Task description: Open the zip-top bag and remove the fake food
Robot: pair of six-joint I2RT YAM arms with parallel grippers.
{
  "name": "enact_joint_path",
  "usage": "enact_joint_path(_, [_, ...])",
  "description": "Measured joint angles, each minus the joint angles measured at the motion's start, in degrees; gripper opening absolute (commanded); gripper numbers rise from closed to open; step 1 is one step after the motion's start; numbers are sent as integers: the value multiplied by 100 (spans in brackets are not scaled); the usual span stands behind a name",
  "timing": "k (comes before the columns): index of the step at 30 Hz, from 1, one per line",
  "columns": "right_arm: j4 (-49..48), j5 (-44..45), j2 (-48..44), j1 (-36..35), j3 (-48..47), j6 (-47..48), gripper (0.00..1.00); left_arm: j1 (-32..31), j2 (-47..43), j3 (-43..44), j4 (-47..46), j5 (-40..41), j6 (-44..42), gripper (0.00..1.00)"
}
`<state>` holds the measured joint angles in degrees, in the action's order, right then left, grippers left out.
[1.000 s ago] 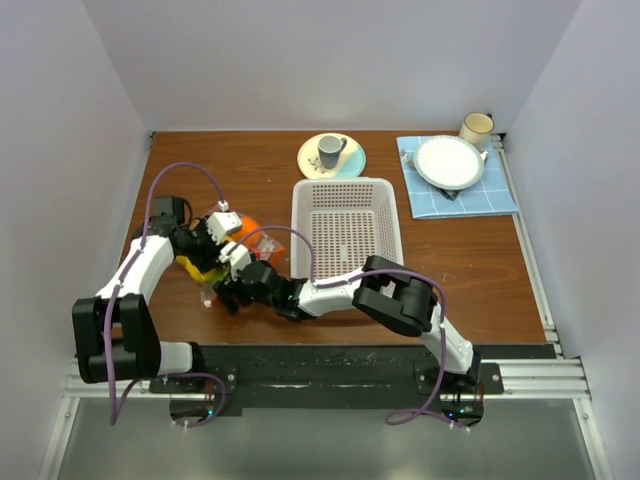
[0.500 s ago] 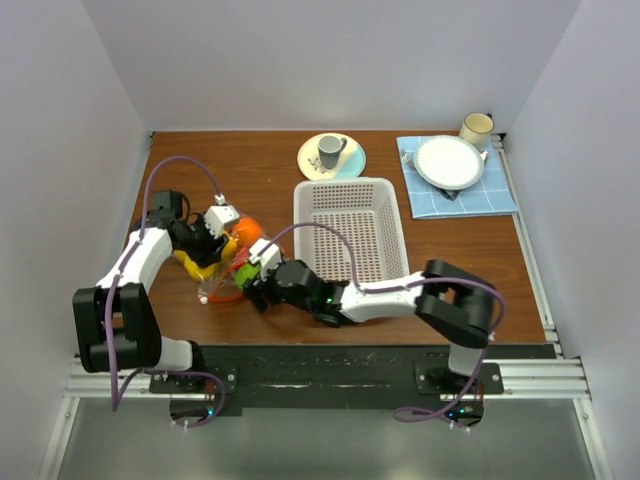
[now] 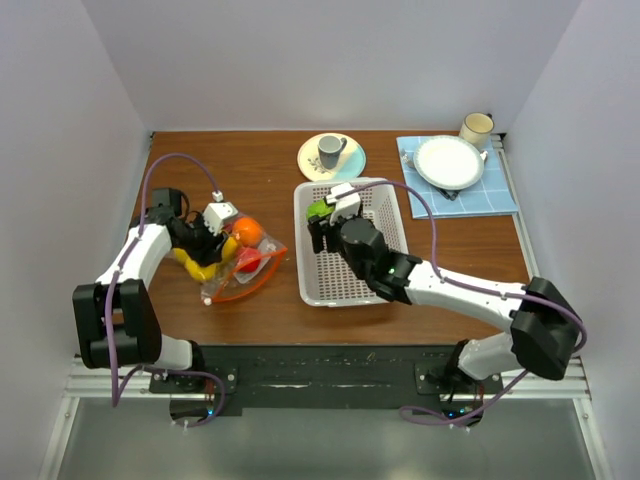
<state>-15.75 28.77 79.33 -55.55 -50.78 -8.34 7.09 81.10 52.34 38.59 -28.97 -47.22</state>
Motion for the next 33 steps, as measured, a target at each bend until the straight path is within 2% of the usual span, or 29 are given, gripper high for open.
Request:
enact_joint_path(2, [262,238,229,129,-153,0,81,2,0,13,39,-39,17,52])
enact_joint_path(3, [369,337,358,170,-190,-2,99,2,0,26,70,-59,20,52])
enact_joint_path(8, [1086,647,863,229,-321,-166,99,2,-2,94,243,-140,31,53])
enact_joint_path(14, [1355,662,691,87,-562,-166,99,2,-11,496,787,-321,31,57])
enact_joint_path(19, [1281,632,634,-654,-1207,81,99,83,-87,1268,1010,-417,35,58])
enact_joint_path(23, [1051,544,870,-1550,-1458,225,98,376,-98,1504,883,-400,31,57])
enact_joint_path(27, [984,393,1414,-2044,-1432,236,89,555,238,1484,841,-356,17,57])
enact_joint_path(29, [960,330,1731,-2124,-1342,234,82,560,387,1399,765,-341,20,57])
enact_joint_path(33, [949,319,2269,-2138,-1285,229,76,560,568,1303,691,-313,37,56])
